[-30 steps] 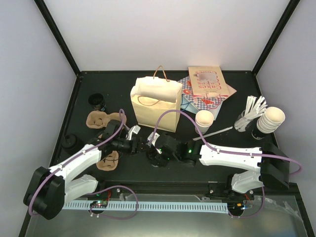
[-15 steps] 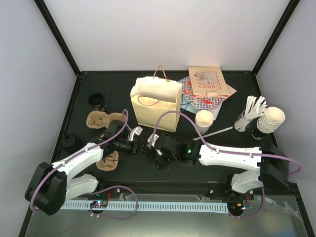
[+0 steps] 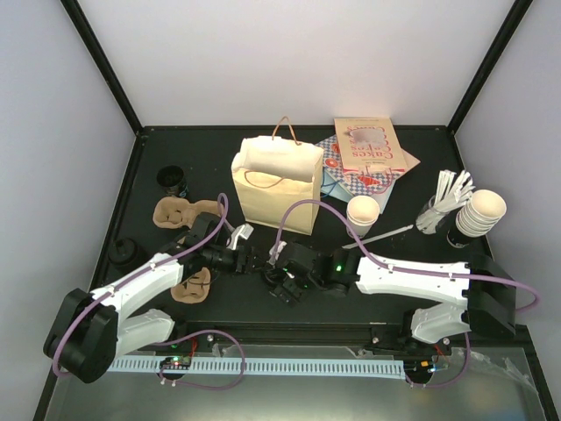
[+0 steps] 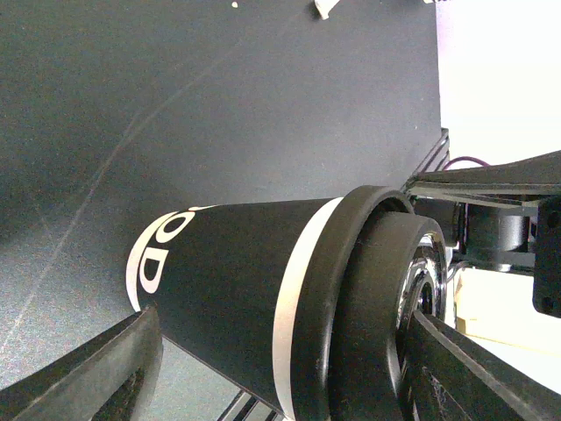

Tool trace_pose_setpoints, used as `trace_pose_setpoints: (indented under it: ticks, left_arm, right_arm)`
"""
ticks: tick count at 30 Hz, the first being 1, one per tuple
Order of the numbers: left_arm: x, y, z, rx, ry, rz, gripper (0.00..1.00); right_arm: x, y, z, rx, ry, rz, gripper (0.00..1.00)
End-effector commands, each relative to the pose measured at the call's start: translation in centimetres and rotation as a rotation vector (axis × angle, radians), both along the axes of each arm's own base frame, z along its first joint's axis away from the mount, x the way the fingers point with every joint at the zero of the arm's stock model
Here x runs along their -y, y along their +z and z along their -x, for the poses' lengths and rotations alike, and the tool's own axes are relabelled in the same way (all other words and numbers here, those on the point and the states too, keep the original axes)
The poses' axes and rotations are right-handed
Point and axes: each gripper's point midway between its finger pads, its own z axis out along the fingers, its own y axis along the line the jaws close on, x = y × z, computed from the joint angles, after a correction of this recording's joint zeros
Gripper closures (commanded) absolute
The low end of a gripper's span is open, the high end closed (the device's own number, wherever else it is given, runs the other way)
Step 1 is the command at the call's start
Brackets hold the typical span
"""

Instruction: Pack the takeout coffee

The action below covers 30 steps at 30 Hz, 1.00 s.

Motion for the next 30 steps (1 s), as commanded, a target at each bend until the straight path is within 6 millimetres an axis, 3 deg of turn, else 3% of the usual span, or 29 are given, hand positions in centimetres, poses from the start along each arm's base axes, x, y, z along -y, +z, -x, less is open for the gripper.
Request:
trace_pose_setpoints:
  ticks: [1,21,30]
  left_arm:
    - [-0.6,-0.9,-0.2,-0.006,0.022,-0.071,0.22]
    - [-0.4,-0.7,-0.1,-0.006,0.018,-0.066,0.23]
    - [-0.3,-0.6,-0.2,-0.003,0.017,-0.065,0.23]
  right_arm:
    - [1.6,0.7,-0.5,0.02,-0.054,0.028,0.0]
    - [1.6,-0.1,-0.8,0.025,-0.055,0.066,0.1]
    - [0.6,1.9,-1.0,0.039,-0.034,0.008,0.06]
